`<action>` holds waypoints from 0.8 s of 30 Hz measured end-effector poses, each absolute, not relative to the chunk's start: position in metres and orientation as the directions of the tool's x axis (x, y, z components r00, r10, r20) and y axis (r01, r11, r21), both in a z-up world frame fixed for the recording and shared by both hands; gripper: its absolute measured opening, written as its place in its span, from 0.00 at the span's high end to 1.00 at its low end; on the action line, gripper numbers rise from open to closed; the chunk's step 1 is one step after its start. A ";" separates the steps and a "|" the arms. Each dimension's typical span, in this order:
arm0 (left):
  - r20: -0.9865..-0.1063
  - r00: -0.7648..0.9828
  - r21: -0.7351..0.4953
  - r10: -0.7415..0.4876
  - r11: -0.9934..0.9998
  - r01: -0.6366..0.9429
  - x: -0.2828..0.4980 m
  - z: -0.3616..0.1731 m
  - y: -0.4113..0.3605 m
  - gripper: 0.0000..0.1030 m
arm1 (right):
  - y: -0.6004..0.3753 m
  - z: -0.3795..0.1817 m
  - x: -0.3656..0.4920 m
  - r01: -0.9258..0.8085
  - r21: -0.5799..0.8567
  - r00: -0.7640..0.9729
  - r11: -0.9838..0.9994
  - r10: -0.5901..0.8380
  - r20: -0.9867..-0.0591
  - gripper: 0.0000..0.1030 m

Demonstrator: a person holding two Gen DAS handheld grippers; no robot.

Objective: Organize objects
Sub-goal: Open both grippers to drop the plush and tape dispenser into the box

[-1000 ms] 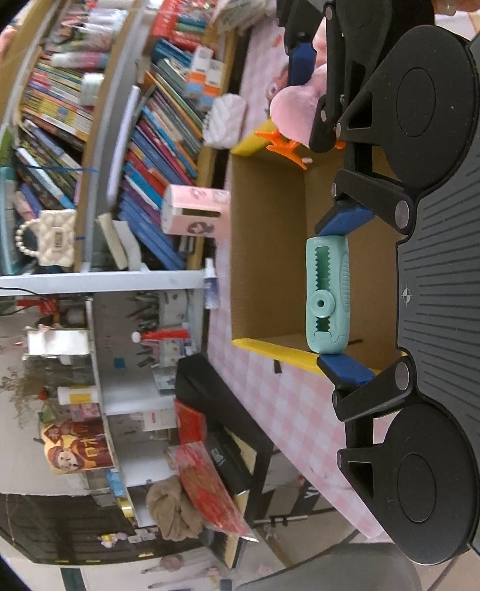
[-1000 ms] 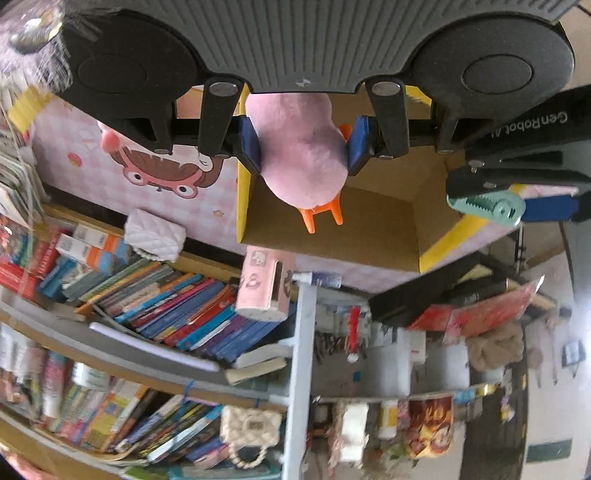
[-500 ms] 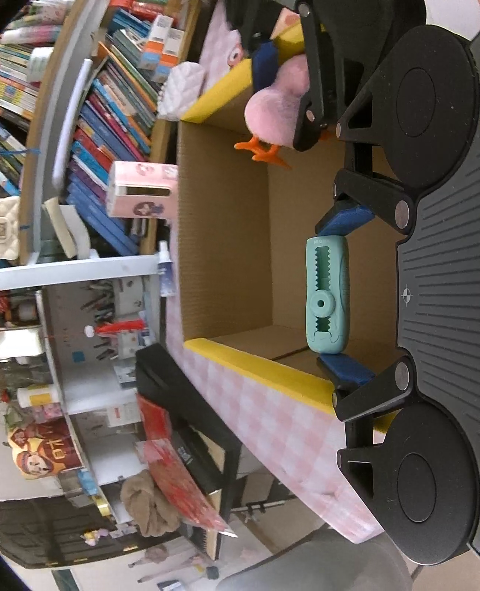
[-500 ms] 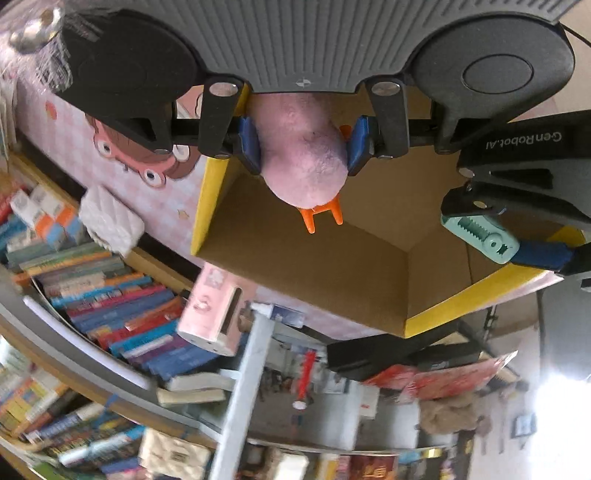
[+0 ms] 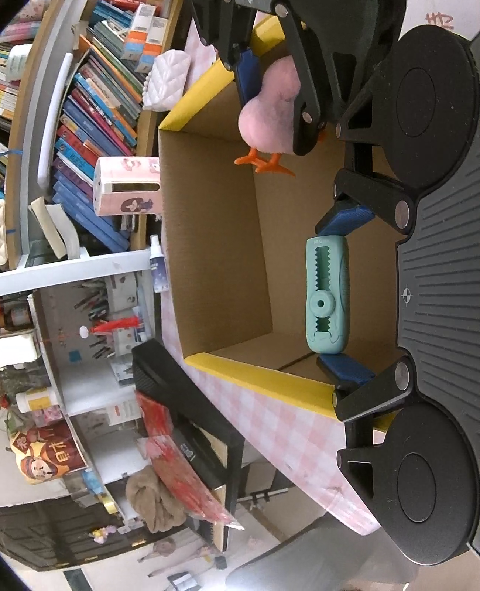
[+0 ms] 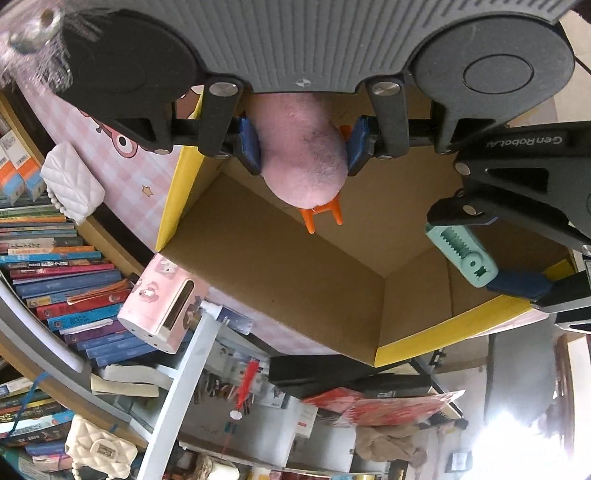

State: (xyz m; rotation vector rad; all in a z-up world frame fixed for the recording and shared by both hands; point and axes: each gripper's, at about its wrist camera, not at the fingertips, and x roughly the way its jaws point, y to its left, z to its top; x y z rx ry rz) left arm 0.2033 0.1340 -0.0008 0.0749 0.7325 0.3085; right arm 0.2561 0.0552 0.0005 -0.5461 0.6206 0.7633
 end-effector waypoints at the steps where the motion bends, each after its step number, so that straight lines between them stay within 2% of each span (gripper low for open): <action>1: -0.647 0.698 0.179 0.307 0.951 -0.252 0.204 -0.001 0.134 0.33 | 0.055 0.000 0.256 -0.763 -0.225 0.566 0.606 0.458 -0.685 0.55; 12: -0.628 0.711 0.143 0.317 0.945 -0.294 0.197 0.003 0.136 0.28 | 0.052 0.001 0.254 -0.749 -0.237 0.593 0.619 0.467 -0.656 0.53; 24: -0.549 0.776 0.104 0.311 0.946 -0.306 0.168 0.029 0.135 0.12 | 0.032 0.025 0.232 -0.678 -0.241 0.677 0.694 0.463 -0.573 0.35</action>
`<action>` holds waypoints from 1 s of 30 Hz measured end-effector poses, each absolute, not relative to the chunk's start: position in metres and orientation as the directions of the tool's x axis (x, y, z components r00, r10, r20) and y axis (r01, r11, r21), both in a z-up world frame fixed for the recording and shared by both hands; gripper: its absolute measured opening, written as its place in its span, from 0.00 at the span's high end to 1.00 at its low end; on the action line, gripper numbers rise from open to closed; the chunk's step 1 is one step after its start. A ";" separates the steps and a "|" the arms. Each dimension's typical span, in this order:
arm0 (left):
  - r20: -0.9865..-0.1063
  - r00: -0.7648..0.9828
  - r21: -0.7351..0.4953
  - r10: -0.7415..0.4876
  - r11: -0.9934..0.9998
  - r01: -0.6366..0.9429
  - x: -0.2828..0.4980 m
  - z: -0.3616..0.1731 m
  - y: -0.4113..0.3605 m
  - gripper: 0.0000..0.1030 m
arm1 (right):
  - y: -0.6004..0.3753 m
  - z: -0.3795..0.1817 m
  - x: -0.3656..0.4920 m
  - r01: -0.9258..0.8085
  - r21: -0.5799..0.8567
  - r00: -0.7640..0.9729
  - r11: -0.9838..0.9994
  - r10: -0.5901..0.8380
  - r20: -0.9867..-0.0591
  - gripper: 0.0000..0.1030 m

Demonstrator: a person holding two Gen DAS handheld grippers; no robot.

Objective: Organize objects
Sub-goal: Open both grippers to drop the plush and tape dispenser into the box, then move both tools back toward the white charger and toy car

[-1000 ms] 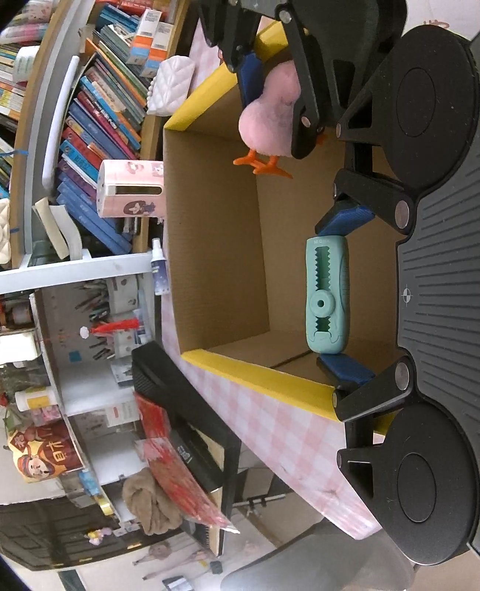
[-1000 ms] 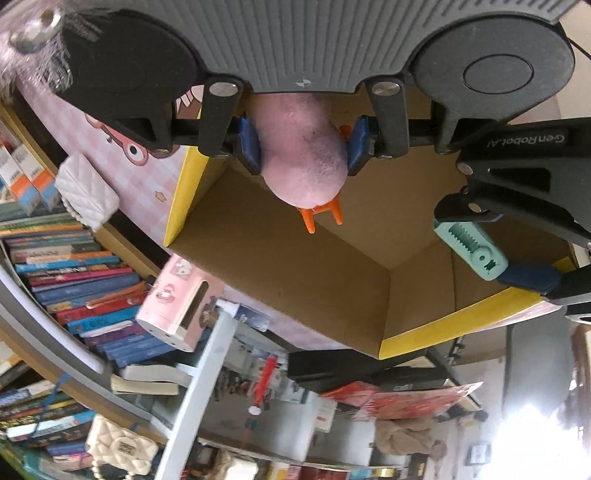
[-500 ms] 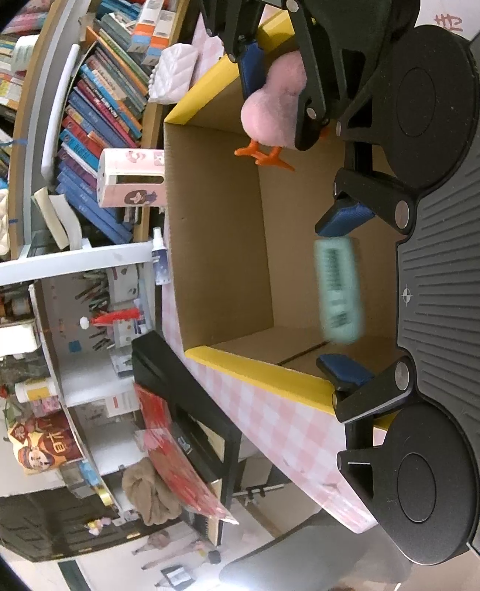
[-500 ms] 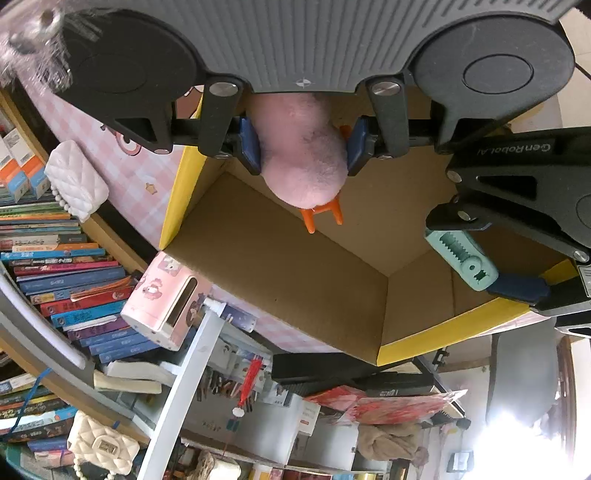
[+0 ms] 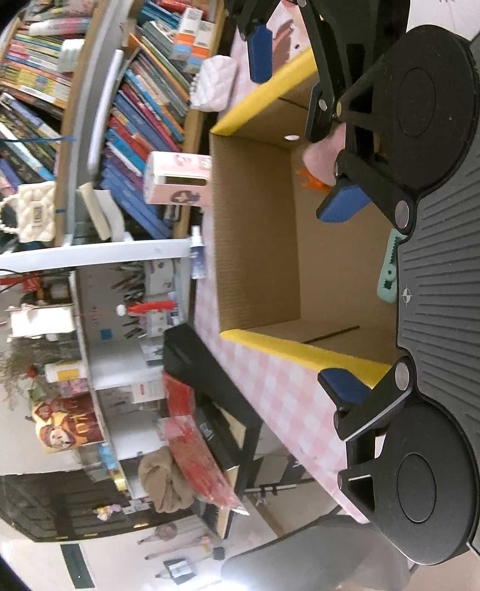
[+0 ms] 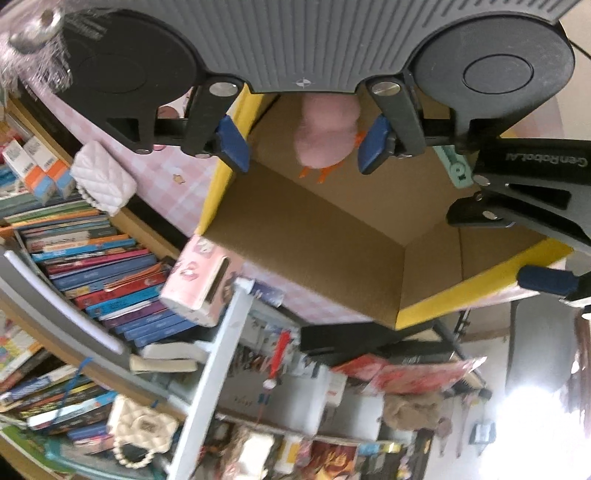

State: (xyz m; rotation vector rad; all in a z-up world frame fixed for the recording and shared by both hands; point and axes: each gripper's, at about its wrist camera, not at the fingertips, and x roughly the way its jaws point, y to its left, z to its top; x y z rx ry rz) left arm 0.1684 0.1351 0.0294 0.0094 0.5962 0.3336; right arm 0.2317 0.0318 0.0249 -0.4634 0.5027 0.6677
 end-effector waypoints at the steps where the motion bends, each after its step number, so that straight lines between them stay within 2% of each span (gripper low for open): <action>1: -0.542 0.781 0.102 0.312 0.946 -0.307 0.165 0.032 0.135 0.08 | 0.030 0.028 0.228 -0.669 -0.240 0.686 0.703 0.460 -0.563 0.33; 6: -0.507 0.812 0.081 0.289 0.954 -0.289 0.147 0.043 0.136 0.06 | 0.021 0.041 0.211 -0.613 -0.227 0.732 0.756 0.437 -0.522 0.26; 15: -0.493 0.834 0.052 0.249 0.965 -0.257 0.116 0.047 0.138 0.06 | 0.008 0.053 0.167 -0.545 -0.223 0.784 0.808 0.398 -0.476 0.25; 24: -0.524 0.824 0.041 0.217 0.972 -0.230 0.077 0.037 0.140 0.06 | -0.003 0.047 0.125 -0.467 -0.212 0.812 0.858 0.322 -0.487 0.23; 30: -0.587 0.785 0.028 0.198 0.974 -0.224 0.049 0.023 0.141 0.06 | -0.010 0.032 0.090 -0.415 -0.169 0.796 0.894 0.266 -0.544 0.23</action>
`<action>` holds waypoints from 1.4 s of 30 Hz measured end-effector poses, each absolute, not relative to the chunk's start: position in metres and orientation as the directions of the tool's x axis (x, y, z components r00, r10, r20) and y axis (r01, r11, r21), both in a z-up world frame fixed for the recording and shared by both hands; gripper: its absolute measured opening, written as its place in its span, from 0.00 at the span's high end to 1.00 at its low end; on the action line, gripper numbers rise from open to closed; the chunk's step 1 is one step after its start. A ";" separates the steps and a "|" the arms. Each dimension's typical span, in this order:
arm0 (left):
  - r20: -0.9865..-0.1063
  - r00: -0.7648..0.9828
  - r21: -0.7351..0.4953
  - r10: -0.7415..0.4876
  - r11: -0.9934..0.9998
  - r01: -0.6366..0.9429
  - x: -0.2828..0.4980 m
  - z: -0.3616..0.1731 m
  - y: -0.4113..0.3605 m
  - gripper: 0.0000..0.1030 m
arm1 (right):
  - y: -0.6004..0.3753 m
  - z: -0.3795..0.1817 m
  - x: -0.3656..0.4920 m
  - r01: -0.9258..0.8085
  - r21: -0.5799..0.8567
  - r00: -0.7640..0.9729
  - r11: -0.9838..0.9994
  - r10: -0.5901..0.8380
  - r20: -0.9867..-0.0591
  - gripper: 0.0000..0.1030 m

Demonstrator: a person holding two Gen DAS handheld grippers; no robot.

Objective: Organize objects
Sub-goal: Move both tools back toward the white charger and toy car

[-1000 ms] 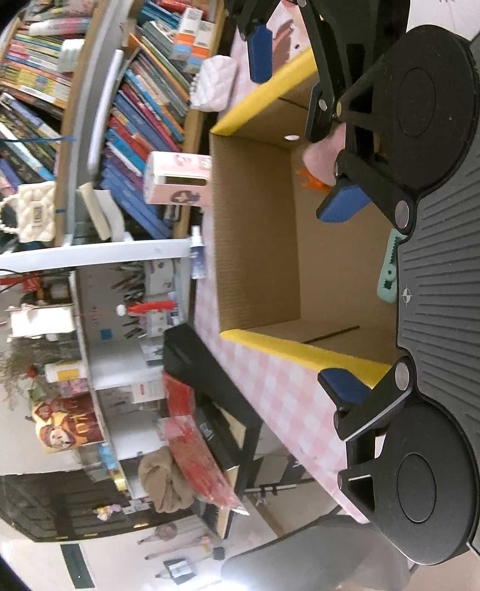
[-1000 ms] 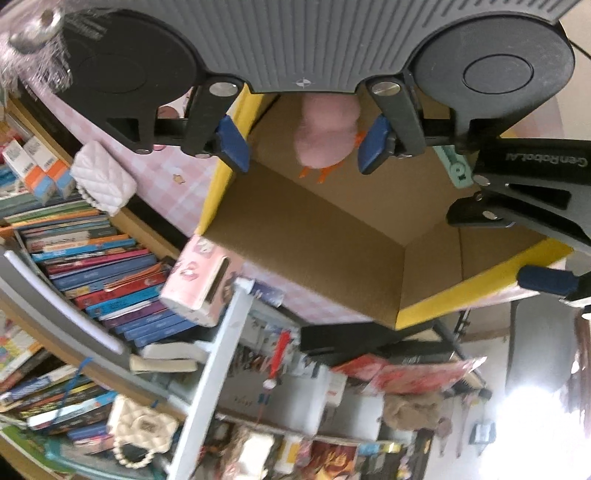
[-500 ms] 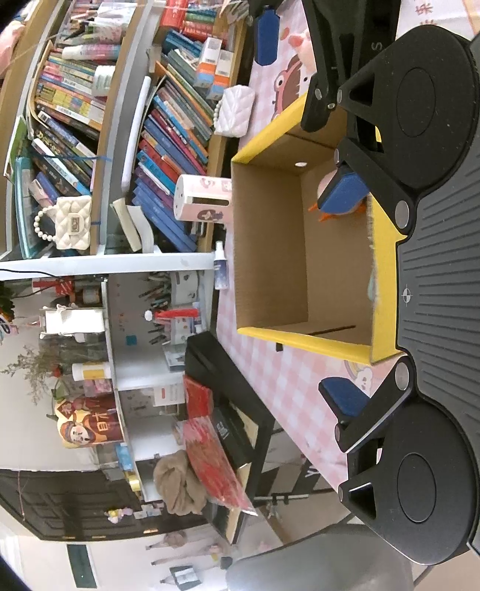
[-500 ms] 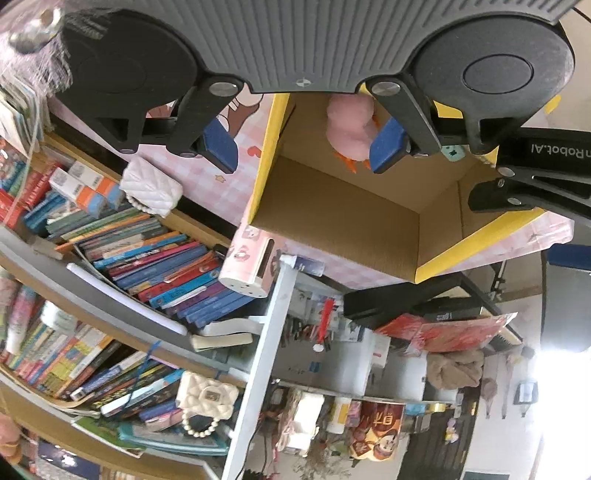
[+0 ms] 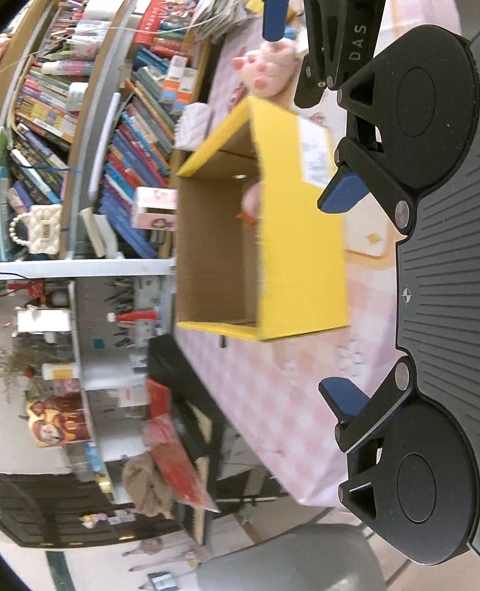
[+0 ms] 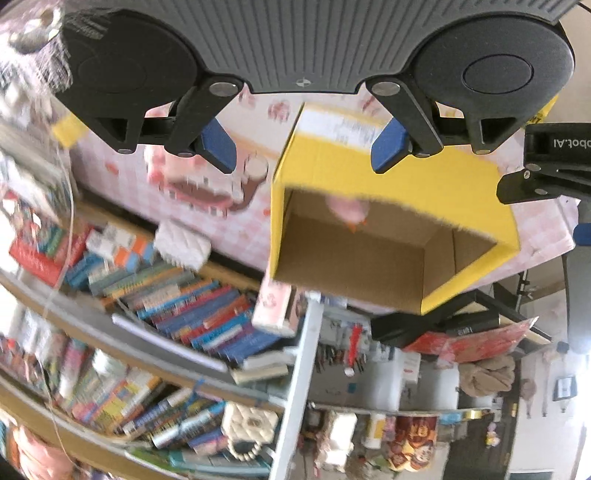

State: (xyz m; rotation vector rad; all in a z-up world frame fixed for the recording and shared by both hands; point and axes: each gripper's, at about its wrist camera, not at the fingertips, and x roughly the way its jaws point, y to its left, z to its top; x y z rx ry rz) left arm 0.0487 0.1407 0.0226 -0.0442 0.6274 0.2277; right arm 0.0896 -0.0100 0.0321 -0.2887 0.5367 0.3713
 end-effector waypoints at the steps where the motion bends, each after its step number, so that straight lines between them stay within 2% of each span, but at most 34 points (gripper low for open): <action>1: -0.594 0.781 0.025 0.192 0.975 -0.221 0.044 0.021 0.140 0.06 | -0.011 0.029 0.084 -0.405 -0.164 0.793 0.900 0.256 -0.553 0.23; 22: -0.686 0.722 0.005 0.085 0.994 -0.111 -0.016 -0.006 0.124 0.06 | -0.044 -0.001 0.003 -0.238 -0.161 0.783 0.958 0.091 -0.616 0.20; 42: -0.702 0.709 -0.009 -0.060 0.997 0.075 -0.011 -0.010 0.073 0.06 | -0.098 -0.009 -0.021 -0.053 -0.164 0.764 0.985 -0.066 -0.642 0.18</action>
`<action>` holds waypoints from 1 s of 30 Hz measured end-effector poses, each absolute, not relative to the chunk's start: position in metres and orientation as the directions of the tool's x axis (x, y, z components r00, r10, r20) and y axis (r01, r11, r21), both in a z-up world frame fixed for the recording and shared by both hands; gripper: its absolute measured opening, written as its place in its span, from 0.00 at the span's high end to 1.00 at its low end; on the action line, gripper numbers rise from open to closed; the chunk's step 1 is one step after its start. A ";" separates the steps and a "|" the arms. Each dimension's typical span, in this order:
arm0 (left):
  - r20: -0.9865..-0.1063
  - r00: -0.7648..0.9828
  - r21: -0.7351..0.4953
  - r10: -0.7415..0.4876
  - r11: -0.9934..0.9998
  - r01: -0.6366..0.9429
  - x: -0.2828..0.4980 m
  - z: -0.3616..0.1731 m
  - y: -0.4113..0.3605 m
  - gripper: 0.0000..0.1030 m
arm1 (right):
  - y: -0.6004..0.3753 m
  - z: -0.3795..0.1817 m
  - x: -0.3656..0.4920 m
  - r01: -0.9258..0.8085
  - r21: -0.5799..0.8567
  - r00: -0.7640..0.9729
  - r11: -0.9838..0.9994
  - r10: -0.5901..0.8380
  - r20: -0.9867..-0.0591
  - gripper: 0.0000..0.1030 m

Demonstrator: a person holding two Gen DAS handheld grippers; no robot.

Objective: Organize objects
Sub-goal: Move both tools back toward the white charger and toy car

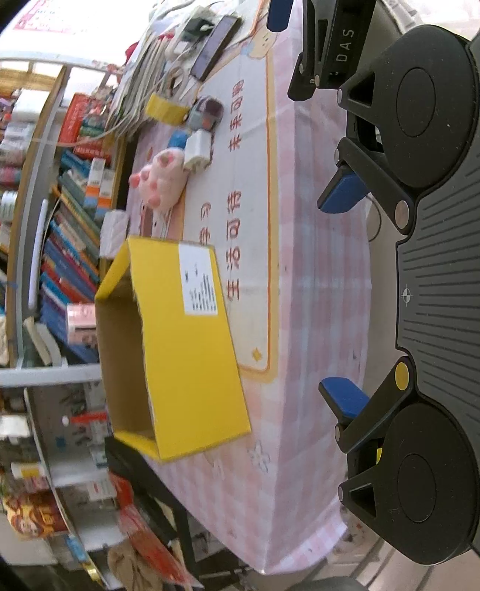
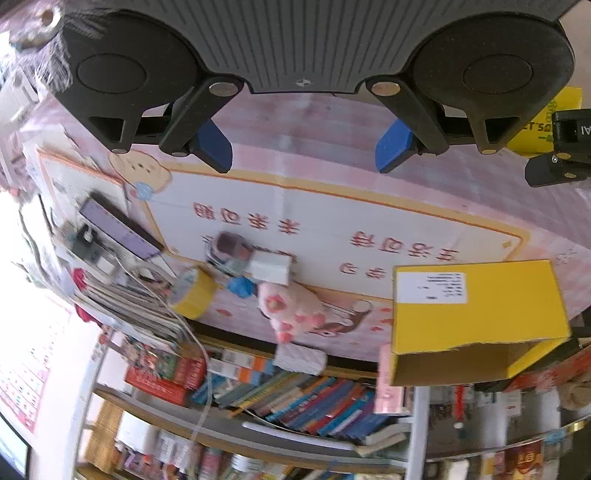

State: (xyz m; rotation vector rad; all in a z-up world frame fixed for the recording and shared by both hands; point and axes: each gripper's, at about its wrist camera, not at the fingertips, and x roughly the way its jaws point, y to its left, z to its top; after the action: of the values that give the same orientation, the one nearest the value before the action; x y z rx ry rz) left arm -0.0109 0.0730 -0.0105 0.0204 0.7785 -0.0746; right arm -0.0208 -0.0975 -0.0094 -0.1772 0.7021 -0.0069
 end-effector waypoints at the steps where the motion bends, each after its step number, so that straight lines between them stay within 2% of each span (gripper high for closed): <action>1: -0.704 0.707 -0.009 -0.068 0.996 0.088 -0.009 -0.011 0.069 0.06 | -0.102 -0.010 -0.021 -0.040 -0.163 0.761 0.986 -0.076 -0.644 0.18; 17: -0.713 0.672 0.022 -0.201 0.951 0.308 0.029 -0.012 -0.011 0.06 | -0.173 -0.016 -0.009 0.159 -0.143 0.719 0.977 -0.214 -0.661 0.17; 30: -0.703 0.669 0.010 -0.243 0.936 0.351 0.074 -0.010 -0.048 0.06 | -0.214 -0.010 0.035 0.213 -0.150 0.707 0.966 -0.258 -0.658 0.17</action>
State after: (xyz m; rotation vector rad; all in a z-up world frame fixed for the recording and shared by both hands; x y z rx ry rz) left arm 0.0741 -0.0482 -0.0096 0.1493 0.7686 -0.3363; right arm 0.0352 -0.2139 -0.0098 -0.0647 0.7402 -0.2615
